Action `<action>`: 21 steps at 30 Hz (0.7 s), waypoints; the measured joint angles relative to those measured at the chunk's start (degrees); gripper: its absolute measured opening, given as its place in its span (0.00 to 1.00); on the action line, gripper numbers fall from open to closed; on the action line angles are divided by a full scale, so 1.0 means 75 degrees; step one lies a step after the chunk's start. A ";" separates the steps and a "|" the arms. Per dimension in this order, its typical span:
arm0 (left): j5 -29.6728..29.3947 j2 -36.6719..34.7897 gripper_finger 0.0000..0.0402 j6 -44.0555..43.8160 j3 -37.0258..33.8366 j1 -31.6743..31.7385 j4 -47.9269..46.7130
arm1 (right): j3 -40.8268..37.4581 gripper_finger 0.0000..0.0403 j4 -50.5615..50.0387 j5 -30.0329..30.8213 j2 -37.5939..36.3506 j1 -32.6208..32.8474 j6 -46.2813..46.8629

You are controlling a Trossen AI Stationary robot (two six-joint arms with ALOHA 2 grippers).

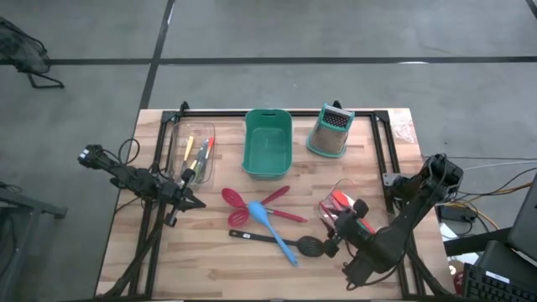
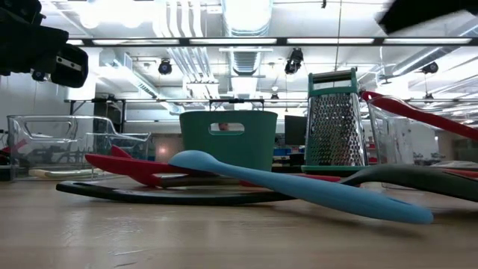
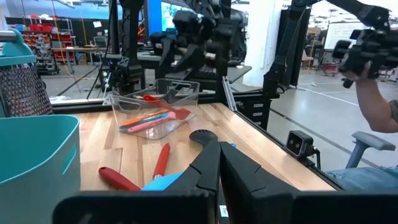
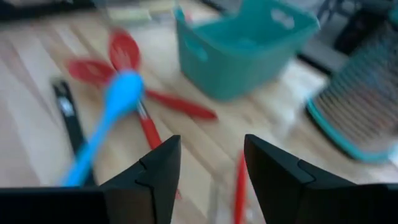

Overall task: Pick & Place Kitchen Items
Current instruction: Put the blue serving spoon into the green bin

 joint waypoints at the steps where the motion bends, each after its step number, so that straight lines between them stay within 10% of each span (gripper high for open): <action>1: 0.0000 0.0000 0.03 0.0001 0.0000 -0.0002 0.0000 | 0.0110 0.44 0.0170 0.0237 0.0000 -0.0043 -0.0213; 14: 0.0000 0.0001 0.03 0.0000 0.0000 0.0000 0.0000 | 0.1452 0.45 0.2765 0.0929 0.0000 -0.1760 -0.4368; 21: -0.0001 0.0001 0.03 0.0001 0.0000 -0.0001 0.0000 | 0.1209 0.38 0.3491 -0.0044 0.0000 -0.2406 -0.5072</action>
